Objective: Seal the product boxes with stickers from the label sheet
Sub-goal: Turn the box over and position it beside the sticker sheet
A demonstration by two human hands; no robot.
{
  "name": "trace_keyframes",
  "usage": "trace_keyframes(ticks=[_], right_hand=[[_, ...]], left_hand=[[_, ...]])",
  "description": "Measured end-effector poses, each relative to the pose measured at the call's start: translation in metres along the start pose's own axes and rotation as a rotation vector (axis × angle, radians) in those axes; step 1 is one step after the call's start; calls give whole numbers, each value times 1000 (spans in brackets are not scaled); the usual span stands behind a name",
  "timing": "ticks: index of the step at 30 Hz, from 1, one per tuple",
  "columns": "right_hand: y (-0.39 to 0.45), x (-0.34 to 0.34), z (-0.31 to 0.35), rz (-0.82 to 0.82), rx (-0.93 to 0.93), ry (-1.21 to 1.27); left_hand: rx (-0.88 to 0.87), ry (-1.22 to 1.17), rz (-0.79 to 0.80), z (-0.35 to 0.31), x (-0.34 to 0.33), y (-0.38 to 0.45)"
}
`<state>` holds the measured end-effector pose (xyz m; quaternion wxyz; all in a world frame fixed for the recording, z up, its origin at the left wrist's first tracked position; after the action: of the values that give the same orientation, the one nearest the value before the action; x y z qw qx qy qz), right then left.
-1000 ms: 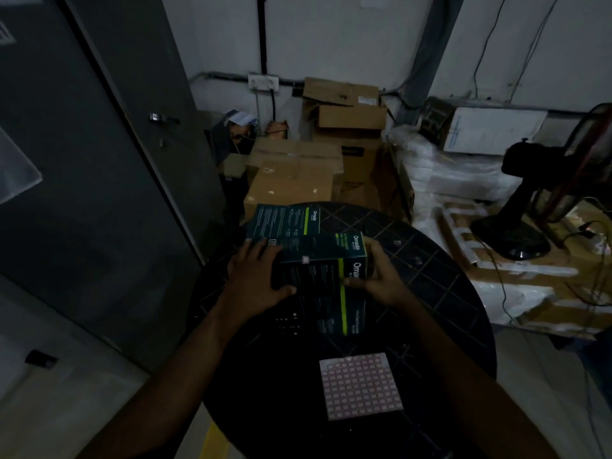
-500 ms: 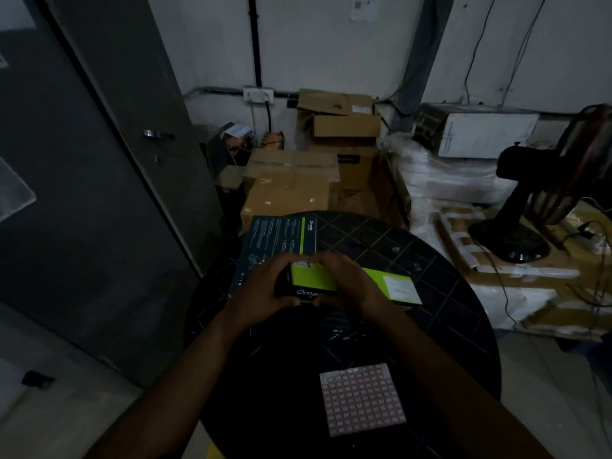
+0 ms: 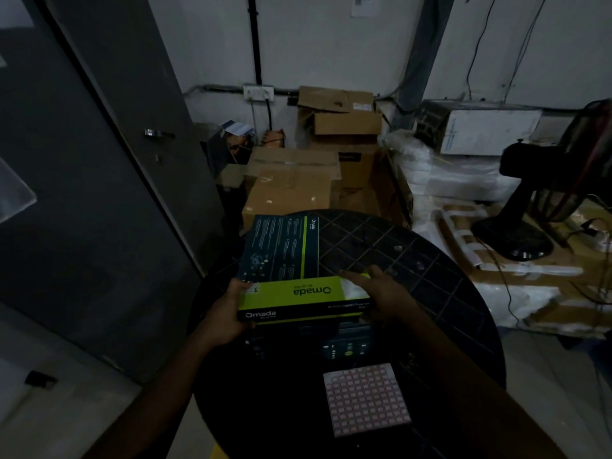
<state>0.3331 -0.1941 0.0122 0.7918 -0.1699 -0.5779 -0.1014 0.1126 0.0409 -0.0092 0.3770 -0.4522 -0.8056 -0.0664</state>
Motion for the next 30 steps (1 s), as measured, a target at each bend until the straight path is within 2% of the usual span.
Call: trace_keyframes(ticks=[2,5,6,7,10,13,16,20,26,28,30], right_hand=[[4,10,7,-82,58,4],[5,47,40,-291,237,35],[5,61,55,-355,302,55],[4,74,70,-407,363,81],[2,96,108,-498,504,158],[-1,97,116,-480,478,272],[-11,93,99,-451,413,368],[-18,77,67,-300,291,220],[-2,84,74,-241,328,-130],[4,76,78,-202,317,-183],[11,62,79,-155,306,-204]], left_hand=[[-43,121,-62,-13,3,3],[14,532,-116,-32,-4,8],[-9,571,-113,-43,-9,7],[-79,532,-105,-60,-14,4],[-325,219,-21,-112,-24,-9],[-379,47,12,-137,-15,-15],[-358,11,11,-137,-7,-16],[-328,-44,34,-119,-1,-14],[-311,-270,29,-105,-6,-21],[-326,-286,-13,-102,-3,-23],[-362,-205,-54,-99,-2,-25]])
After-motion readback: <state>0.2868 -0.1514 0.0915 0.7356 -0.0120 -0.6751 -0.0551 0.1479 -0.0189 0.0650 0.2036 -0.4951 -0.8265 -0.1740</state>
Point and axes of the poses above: each hand's wrist, its own y-axis towards the middle knuckle, its own x-axis out of the back of the hand, z = x × y, the point moved 9 cm from there along y, towards the middle knuckle, and after that the axes turned 11 degrees about x, right-handed, at the moved point
